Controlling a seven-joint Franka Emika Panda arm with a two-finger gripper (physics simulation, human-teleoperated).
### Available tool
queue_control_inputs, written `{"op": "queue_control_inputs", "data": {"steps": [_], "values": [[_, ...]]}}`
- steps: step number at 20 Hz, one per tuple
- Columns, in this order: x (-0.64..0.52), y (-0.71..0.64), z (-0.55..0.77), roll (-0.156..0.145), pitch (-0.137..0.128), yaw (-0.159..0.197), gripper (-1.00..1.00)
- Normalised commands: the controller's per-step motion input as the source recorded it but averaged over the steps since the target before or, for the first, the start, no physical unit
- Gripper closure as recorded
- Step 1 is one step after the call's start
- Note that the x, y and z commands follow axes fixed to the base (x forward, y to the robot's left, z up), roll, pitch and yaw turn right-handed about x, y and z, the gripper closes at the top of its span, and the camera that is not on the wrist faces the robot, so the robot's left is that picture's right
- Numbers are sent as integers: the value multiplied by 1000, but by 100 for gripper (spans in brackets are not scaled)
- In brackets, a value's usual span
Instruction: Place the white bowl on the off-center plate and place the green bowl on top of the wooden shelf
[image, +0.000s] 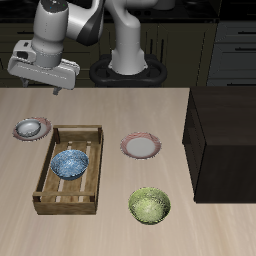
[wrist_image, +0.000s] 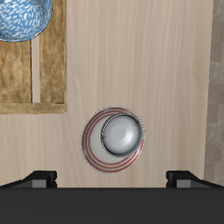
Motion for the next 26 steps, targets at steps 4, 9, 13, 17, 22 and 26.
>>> {"op": "queue_control_inputs", "data": {"steps": [4, 9, 13, 17, 22, 26], "values": [[256, 271, 133, 24, 16, -4, -100], [202, 311, 180, 38, 0, 8, -100], [243, 321, 252, 36, -15, 12, -100], [354, 450, 242, 55, 0, -9, -100], [212, 439, 157, 40, -17, 3, -100], [399, 515, 129, 52, 9, 4, -100]]}}
